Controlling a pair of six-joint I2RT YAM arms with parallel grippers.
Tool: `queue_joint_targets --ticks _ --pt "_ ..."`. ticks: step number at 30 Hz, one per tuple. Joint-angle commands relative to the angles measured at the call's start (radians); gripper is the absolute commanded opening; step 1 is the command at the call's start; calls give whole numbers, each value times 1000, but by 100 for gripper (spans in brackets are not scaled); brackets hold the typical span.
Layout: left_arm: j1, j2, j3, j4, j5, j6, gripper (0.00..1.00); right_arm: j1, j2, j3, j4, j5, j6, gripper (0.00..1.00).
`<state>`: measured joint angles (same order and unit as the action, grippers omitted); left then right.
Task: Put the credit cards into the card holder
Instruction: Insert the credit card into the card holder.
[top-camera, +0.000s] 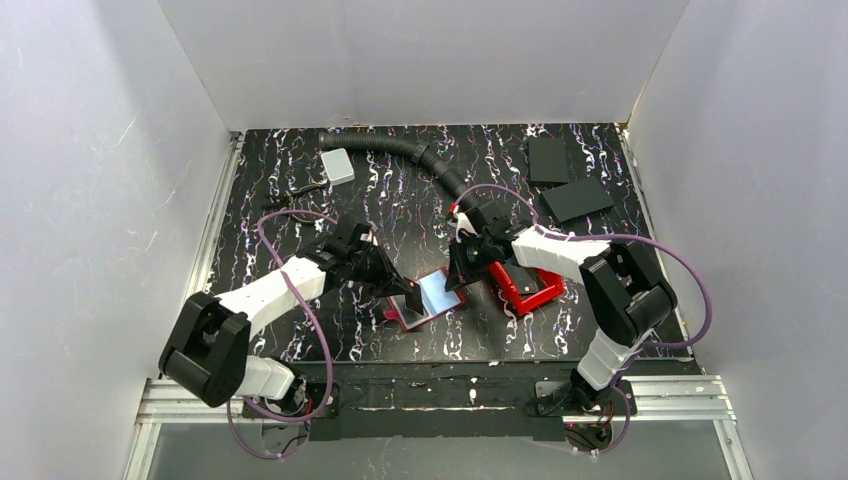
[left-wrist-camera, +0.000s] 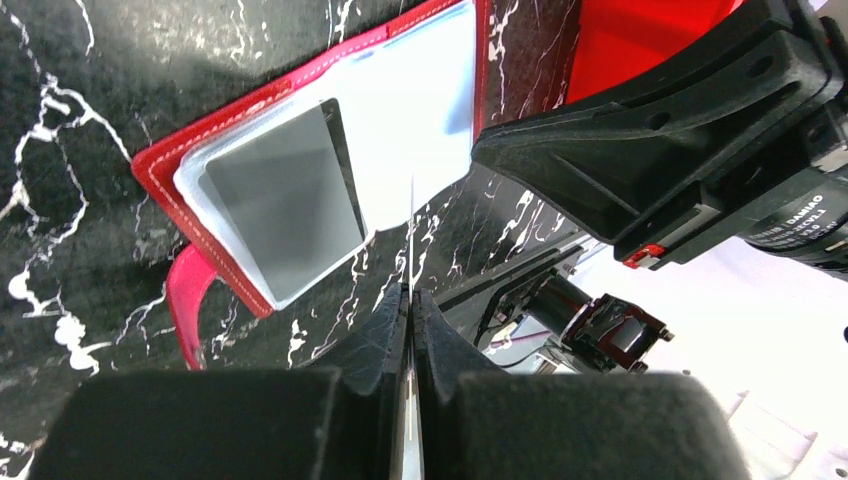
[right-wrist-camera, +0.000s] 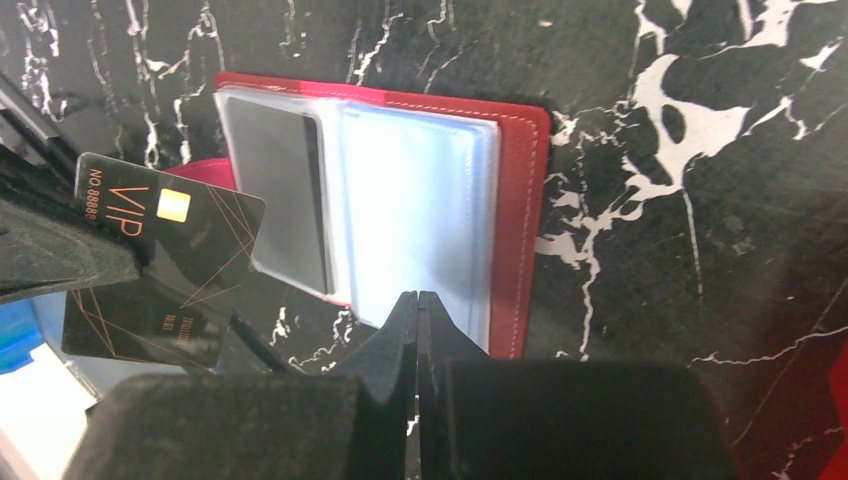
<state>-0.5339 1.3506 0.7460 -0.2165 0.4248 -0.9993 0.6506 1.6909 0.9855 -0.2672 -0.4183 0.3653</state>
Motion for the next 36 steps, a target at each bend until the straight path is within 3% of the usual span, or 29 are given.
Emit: queue_joint_targets --ticks 1,13,36 --pt "-8 24 -16 95 -27 -16 0 -3 21 -12 50 43 -30 1" --pt "-20 101 -81 254 -66 8 0 -3 50 -73 86 121 -33 1" --pt "-29 17 -165 270 -95 -64 0 -4 -10 -141 63 185 -9 1"
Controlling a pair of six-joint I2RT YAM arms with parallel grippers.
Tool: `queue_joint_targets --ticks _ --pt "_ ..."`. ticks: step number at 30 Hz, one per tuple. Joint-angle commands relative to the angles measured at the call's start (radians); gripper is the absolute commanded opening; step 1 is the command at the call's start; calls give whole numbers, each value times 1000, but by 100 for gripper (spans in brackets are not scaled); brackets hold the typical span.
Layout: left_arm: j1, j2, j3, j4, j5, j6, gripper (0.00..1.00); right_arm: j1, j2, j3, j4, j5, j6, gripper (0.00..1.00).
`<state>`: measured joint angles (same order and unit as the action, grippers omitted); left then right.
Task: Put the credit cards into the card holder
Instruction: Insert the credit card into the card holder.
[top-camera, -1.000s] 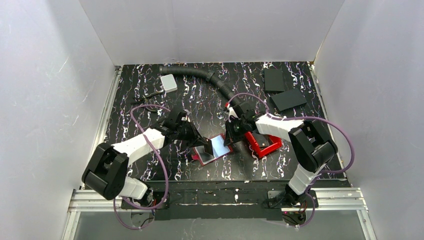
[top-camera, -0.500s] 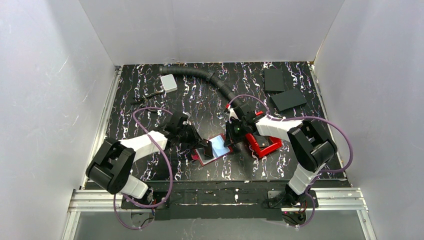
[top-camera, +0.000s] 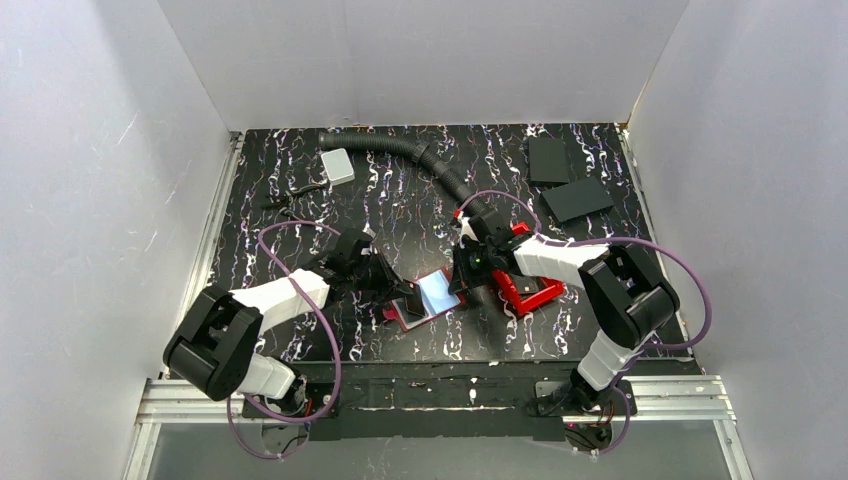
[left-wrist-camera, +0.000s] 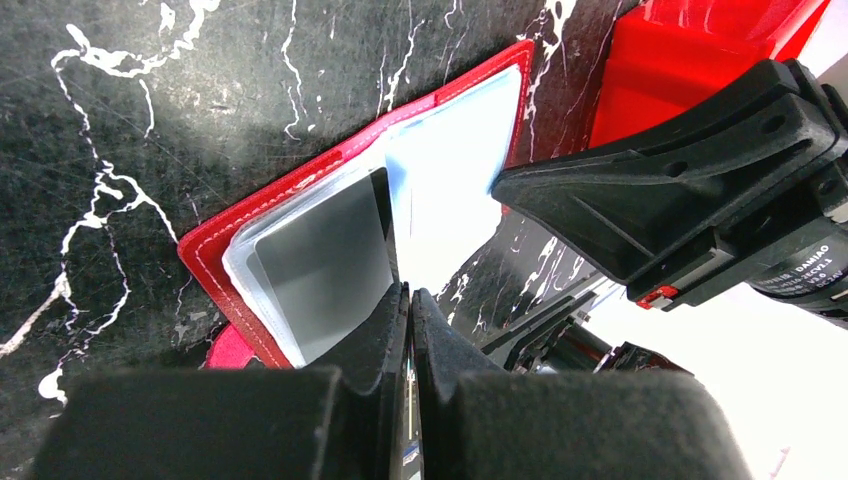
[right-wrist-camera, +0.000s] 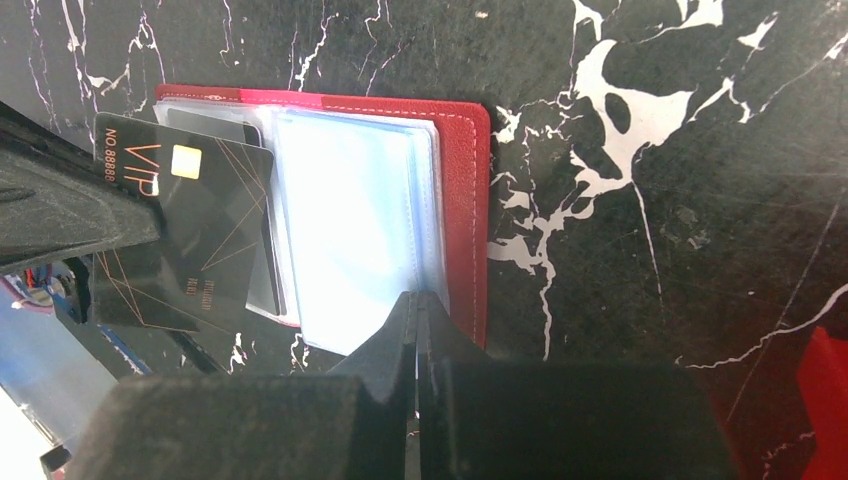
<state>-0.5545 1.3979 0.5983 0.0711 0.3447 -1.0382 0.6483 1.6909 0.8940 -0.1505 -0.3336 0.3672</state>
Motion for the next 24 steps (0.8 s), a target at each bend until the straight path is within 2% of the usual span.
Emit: queue_joint_targets --ticks 1,24 --pt "-9 -34 -23 -16 -16 -29 0 -2 -12 -53 -50 98 -8 1" --pt "-11 44 -8 71 28 -12 0 -2 -7 -55 -38 74 -10 1"
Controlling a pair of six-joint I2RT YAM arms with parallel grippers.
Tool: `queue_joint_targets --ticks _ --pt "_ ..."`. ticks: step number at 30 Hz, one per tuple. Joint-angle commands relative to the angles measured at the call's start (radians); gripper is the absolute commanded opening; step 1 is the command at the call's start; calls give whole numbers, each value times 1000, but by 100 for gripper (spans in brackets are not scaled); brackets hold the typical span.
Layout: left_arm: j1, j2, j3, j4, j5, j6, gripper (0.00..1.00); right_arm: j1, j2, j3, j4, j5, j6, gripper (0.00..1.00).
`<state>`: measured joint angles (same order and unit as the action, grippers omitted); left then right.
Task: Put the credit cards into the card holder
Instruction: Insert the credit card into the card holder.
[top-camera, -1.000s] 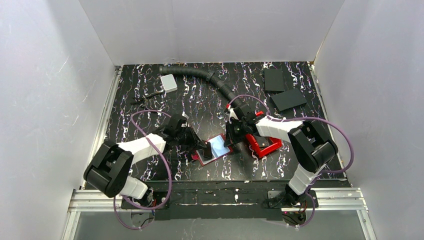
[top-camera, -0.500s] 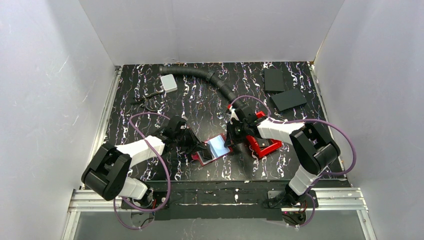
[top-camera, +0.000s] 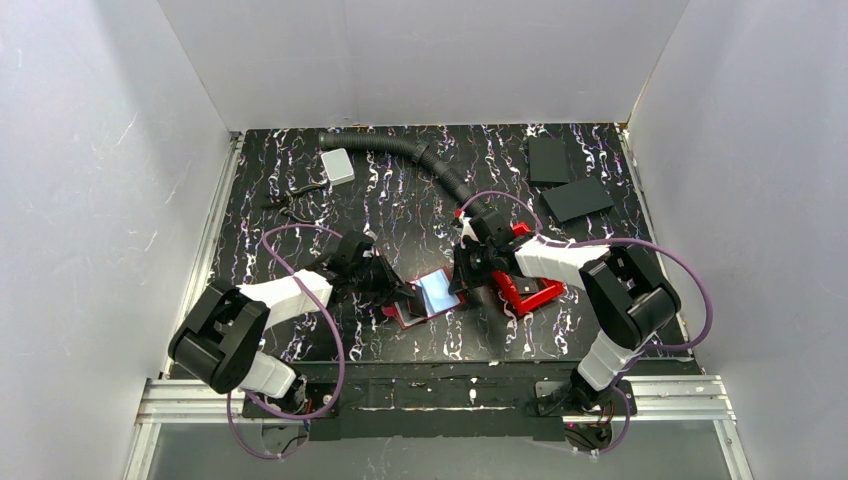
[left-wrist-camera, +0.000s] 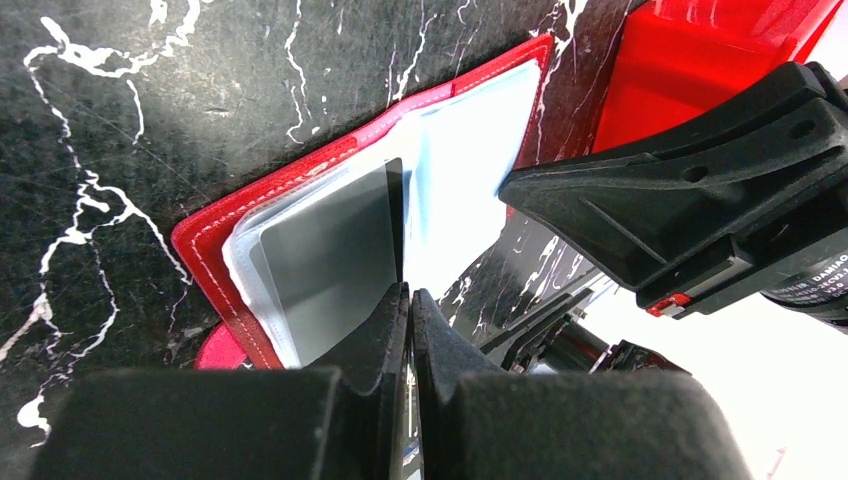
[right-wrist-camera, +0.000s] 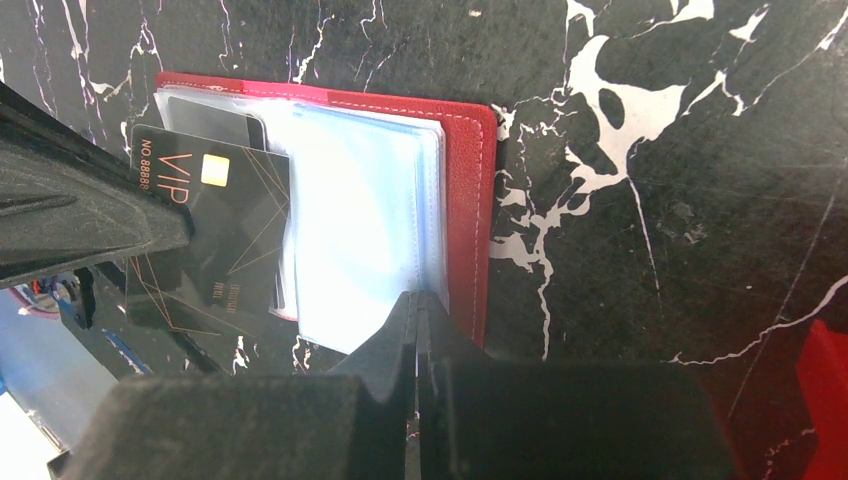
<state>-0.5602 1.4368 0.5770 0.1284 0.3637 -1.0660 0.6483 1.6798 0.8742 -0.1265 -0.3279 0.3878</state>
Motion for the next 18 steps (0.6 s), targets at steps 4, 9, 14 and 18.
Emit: queue_joint_targets --ticks 4,9,14,18 --pt "-4 -3 6 27 6 16 0 -2 5 -37 -62 66 -29 1" --pt "-4 0 2 51 12 21 0 -2 -8 -51 -63 63 -24 1" --pt "-4 10 -9 79 14 26 0 -2 -17 -64 -57 56 -17 1" --pt "-4 17 -19 112 17 24 0 -2 -16 -63 -52 48 -11 1"
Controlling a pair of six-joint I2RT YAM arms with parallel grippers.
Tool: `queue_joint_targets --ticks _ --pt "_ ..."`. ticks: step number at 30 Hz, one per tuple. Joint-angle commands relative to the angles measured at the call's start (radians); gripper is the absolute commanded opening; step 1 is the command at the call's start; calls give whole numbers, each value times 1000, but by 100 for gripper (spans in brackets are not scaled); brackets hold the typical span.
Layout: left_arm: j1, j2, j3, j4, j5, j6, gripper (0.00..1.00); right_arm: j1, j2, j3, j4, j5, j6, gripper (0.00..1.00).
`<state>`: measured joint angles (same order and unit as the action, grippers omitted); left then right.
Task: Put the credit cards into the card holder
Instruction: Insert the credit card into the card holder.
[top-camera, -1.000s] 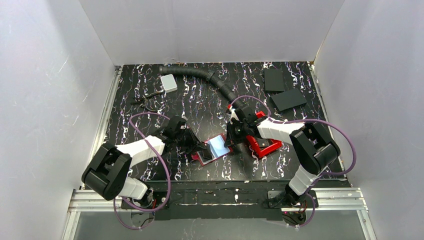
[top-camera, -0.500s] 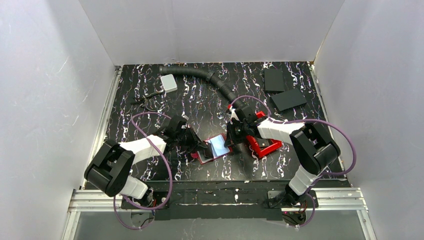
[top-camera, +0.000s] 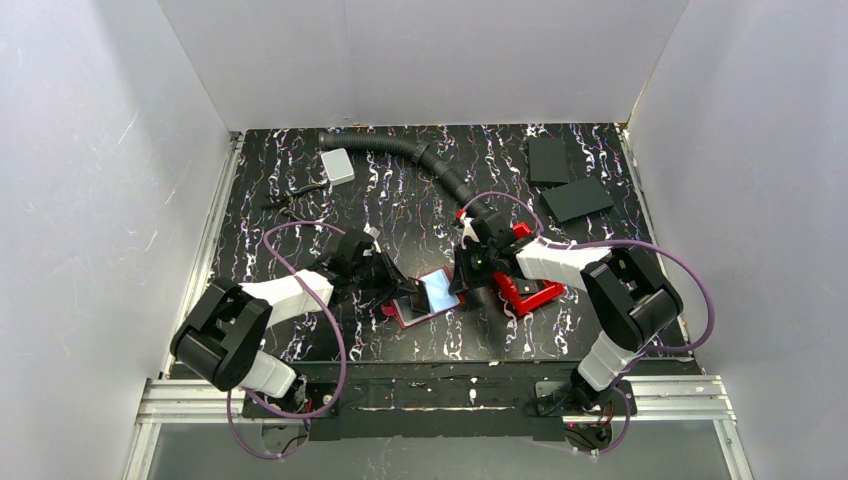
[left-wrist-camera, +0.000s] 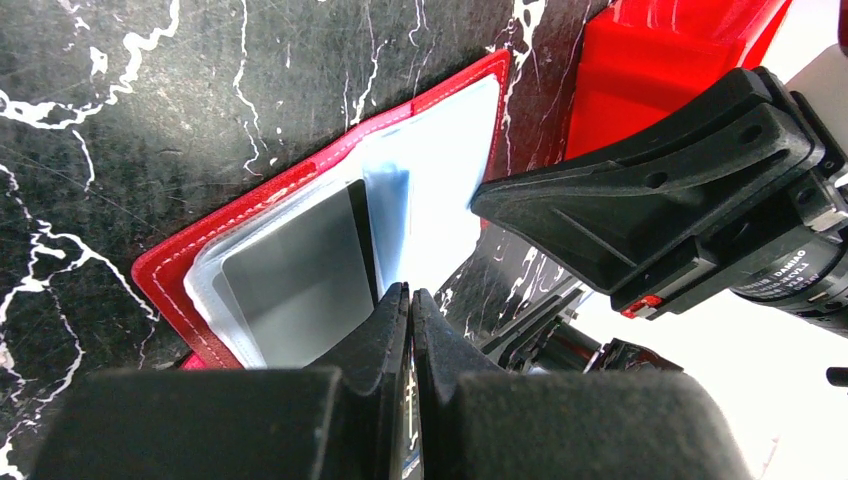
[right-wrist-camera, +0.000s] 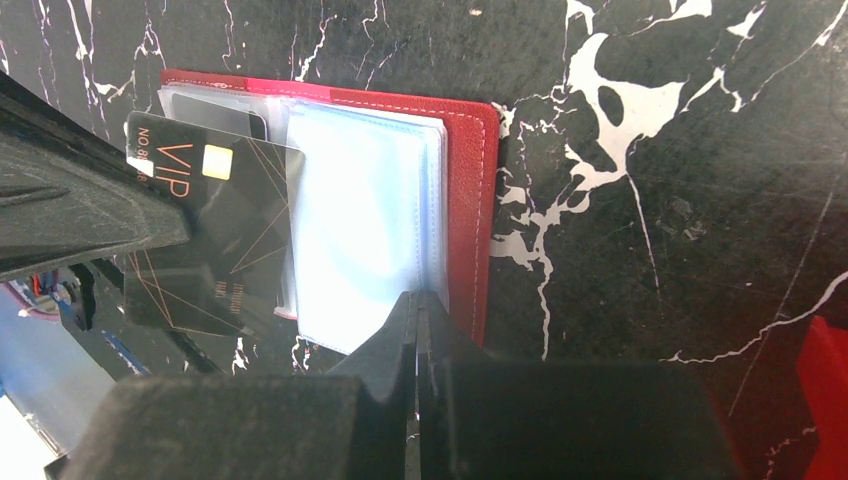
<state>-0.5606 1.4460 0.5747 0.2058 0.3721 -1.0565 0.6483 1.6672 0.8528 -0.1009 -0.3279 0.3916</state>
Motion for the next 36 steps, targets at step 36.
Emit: queue_joint_targets --ticks 36 --pt "-25 70 -121 255 -95 -155 0 -1 3 -66 -28 11 22 1"
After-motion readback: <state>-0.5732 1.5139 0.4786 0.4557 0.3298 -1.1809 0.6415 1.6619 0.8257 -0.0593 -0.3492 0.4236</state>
